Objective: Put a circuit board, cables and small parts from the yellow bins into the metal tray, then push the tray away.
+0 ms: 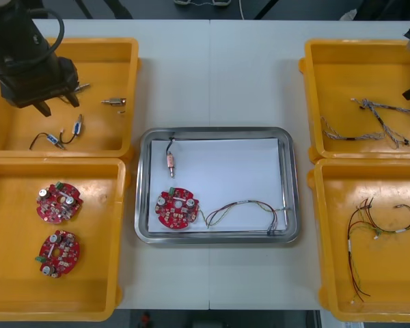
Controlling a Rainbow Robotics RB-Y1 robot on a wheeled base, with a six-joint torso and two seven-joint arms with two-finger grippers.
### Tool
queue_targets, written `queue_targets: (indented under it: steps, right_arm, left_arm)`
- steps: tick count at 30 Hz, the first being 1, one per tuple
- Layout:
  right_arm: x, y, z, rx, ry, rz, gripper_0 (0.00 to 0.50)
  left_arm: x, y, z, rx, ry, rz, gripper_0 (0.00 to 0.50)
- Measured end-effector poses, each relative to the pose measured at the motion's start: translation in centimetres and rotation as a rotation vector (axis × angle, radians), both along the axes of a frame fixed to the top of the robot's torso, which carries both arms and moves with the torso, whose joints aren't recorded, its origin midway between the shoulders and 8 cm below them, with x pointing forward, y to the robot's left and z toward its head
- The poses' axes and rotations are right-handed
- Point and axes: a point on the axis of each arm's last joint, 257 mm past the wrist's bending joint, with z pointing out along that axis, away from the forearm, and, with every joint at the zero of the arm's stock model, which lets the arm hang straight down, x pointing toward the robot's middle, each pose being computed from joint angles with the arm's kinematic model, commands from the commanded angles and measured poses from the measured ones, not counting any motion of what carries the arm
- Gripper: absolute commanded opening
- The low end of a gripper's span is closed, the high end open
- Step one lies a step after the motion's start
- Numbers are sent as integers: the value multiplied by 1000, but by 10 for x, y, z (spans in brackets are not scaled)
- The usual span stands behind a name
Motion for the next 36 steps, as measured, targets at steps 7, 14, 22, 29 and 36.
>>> queue_targets:
  steps: [7, 14, 22, 29, 36]
  right_arm:
    - [4, -13, -9, -7, -22, -45, 500]
    - [7, -24, -17, -10, -32, -94, 500]
    - [10, -23, -31, 13, -50, -124, 500]
    - [8, -11, -48, 57, -32, -128, 500]
    - [11, -1, -50, 83, -35, -120, 500]
  left_arm:
    - [13, 21, -9, 46, 3, -113, 500]
    - [24, 40, -25, 27, 0, -52, 500]
    - [33, 62, -46, 50, -1, -137, 500]
    - [40, 78, -63, 63, -12, -190, 500]
    - [45, 82, -78, 111, -12, -201, 500]
